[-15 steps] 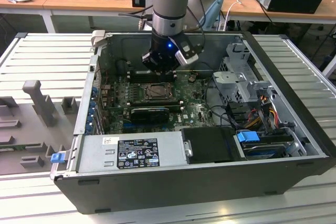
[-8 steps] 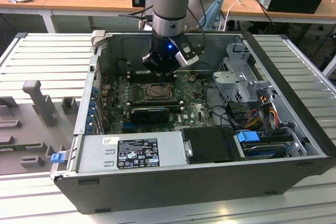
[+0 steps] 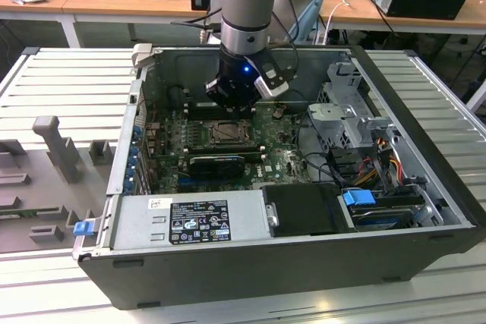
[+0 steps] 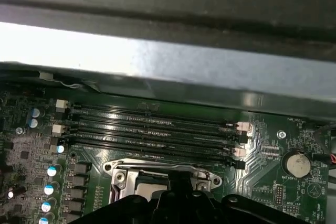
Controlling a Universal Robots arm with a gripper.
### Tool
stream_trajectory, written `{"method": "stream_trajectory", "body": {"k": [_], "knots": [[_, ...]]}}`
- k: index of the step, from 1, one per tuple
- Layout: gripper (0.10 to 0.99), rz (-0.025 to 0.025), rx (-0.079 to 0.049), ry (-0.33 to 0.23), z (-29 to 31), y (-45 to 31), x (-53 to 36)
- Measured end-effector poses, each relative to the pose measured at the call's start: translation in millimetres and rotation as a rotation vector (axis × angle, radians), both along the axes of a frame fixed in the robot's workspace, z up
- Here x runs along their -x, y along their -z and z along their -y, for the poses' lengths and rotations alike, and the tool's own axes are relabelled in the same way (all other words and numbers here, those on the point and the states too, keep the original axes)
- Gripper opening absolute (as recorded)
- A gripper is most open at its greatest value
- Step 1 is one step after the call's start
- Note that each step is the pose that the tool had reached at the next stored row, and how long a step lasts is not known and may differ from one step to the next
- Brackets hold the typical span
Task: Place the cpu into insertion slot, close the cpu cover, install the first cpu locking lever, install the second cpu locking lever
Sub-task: 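Install the second cpu locking lever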
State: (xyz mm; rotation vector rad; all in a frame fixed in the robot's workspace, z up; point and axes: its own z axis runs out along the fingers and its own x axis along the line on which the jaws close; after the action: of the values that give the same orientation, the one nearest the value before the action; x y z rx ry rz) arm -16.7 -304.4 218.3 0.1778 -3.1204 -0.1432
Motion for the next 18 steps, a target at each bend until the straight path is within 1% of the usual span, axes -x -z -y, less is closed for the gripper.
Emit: {"method": "stream_trajectory", "body": {"k": [3, 4, 6, 7, 9, 14, 16, 18], "knots": [[0.106, 0.0002, 0.0, 0.0, 0.1, -7.3, 0.0], [0.106, 0.0001, 0.0, 0.0, 0.1, -13.0, 0.0], [0.106, 0.0001, 0.0, 0.0, 0.1, -27.0, 0.0], [0.106, 0.0001, 0.0, 0.0, 0.7, -31.1, -0.1], [0.106, 0.0001, 0.0, 0.0, 3.4, -31.1, 0.0], [0.106, 0.0001, 0.0, 0.0, 15.0, -30.5, 0.0], [0.106, 0.0001, 0.0, 0.0, 18.0, -30.2, 0.0], [0.106, 0.0001, 0.002, 0.0, 23.8, -30.1, 0.0]]}}
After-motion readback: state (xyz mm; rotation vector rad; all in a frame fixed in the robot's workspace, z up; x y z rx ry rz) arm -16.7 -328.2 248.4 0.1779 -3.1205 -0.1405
